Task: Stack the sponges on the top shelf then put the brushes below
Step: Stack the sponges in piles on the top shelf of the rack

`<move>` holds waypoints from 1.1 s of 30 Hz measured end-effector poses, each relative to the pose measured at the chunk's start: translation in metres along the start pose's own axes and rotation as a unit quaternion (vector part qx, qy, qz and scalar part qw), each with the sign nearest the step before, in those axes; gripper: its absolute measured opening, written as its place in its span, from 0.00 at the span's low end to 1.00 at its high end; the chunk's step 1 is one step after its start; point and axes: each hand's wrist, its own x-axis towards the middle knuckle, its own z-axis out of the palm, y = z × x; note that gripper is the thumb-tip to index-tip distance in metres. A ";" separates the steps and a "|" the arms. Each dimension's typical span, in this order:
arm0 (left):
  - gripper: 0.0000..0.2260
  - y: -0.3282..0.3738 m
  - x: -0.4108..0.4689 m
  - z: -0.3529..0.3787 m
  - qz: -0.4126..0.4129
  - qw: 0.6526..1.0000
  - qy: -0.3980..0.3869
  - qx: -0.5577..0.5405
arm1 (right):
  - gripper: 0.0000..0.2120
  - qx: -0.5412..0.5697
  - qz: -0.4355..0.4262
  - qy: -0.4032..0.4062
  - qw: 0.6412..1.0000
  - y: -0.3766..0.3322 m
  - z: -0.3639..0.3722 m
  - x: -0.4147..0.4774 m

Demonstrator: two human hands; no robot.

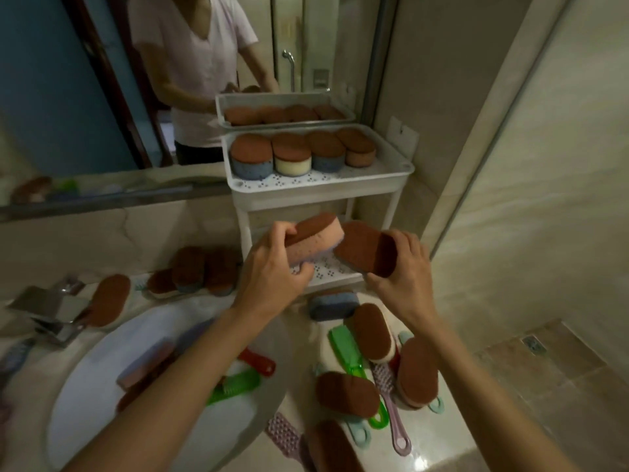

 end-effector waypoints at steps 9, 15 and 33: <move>0.20 0.018 0.089 -0.042 0.102 0.985 0.122 0.070 | 0.36 0.028 -0.069 0.092 0.993 -0.043 -0.035 0.083; 0.16 0.005 0.111 -0.034 0.024 0.990 0.032 0.134 | 0.33 -0.022 -0.119 -0.009 0.993 -0.044 -0.037 0.125; 0.19 -0.003 0.130 -0.037 -0.088 0.976 -0.184 0.073 | 0.15 0.001 -0.079 -0.116 0.990 -0.042 -0.022 0.151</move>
